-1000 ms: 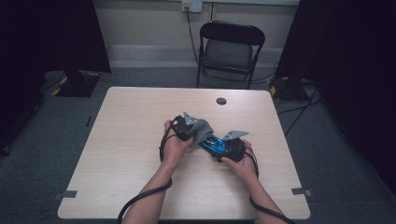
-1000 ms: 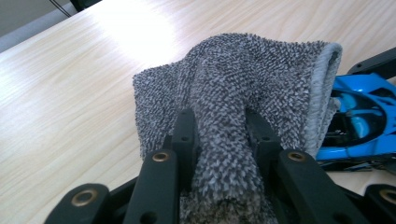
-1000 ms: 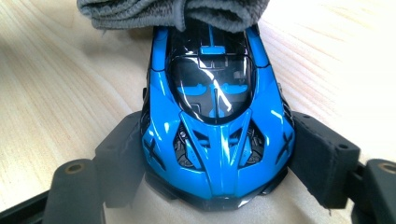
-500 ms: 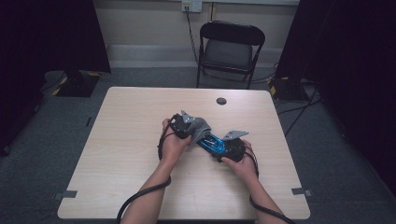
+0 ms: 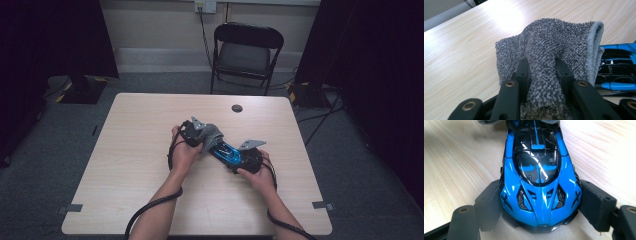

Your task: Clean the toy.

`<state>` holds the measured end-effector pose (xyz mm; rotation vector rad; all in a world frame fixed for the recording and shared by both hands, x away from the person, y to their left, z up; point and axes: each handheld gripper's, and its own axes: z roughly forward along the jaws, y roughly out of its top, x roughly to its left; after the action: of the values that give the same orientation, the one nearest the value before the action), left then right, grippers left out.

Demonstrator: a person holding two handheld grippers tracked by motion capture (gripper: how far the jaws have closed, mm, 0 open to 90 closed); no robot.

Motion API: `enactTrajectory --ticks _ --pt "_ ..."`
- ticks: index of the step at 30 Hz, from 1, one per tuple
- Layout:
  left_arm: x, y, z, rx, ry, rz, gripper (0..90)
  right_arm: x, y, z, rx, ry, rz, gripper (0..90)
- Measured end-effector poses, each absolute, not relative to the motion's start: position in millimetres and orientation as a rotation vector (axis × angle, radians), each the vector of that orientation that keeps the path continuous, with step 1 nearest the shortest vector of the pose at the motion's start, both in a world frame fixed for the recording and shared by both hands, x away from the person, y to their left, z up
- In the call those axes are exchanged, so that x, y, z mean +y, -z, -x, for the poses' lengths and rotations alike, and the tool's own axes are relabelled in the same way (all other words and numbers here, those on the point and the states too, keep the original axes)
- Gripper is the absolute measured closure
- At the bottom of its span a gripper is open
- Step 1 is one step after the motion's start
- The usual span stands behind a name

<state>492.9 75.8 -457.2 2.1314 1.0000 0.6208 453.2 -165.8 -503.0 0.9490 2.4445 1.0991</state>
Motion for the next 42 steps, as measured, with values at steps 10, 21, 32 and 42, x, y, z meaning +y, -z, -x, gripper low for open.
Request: enactTrajectory --ticks 10,21,32,42 --pt "89 464 -498 1.047 -0.614 -2.134 70.0 -166 503 -453 2.445 -1.1 -0.949 25.3" --pt "95 468 -501 1.069 -0.62 -2.134 70.0 -166 503 -453 2.445 -1.1 -0.949 25.3" --pt "113 471 -501 1.104 -0.615 -2.138 70.0 -166 503 -453 2.444 -1.099 -0.949 25.3" --pt "133 469 -494 1.134 -0.628 -2.123 70.0 -166 503 -453 2.444 -1.099 -0.949 25.3"
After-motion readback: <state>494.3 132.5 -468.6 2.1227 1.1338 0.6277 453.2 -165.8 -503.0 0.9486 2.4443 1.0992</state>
